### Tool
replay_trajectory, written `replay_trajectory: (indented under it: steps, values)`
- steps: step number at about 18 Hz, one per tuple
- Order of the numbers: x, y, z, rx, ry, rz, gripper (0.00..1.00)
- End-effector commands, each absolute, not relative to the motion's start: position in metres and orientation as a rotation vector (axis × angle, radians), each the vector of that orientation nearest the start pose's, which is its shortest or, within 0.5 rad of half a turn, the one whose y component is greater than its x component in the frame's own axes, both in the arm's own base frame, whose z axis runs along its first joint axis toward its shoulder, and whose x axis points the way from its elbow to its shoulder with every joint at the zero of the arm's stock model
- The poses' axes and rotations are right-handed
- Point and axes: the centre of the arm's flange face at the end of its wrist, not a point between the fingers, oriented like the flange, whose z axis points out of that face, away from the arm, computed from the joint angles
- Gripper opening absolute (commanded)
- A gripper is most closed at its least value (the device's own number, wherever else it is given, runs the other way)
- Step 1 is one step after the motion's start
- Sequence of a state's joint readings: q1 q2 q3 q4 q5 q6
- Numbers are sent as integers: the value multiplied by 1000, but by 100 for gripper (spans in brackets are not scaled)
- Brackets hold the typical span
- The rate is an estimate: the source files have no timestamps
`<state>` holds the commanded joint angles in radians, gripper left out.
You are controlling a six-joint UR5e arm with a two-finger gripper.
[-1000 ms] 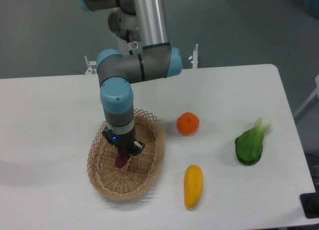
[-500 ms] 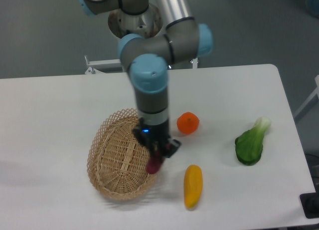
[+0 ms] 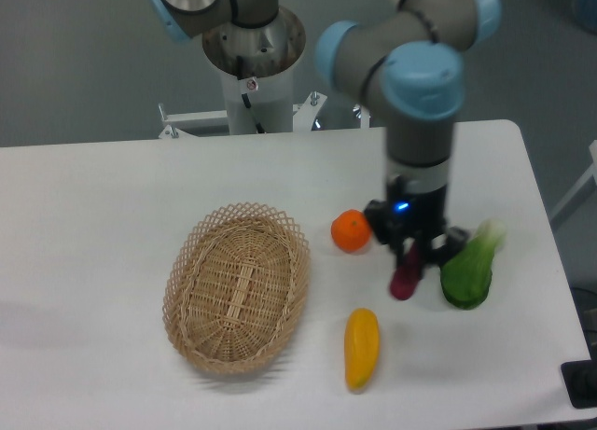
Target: Pick up the sweet potato from the basket
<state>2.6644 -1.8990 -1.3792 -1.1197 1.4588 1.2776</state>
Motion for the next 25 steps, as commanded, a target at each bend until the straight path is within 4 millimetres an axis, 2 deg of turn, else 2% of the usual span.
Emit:
replay_trajectory:
  steps: [6, 14, 20, 25]
  values:
    - [-540, 409, 442, -2897, 368, 393, 24]
    - [-548, 406, 432, -2904, 377, 389, 24]
    - [-548, 406, 433, -2904, 379, 390, 24]
    - [-552, 397, 438, -2902, 360, 399, 24]
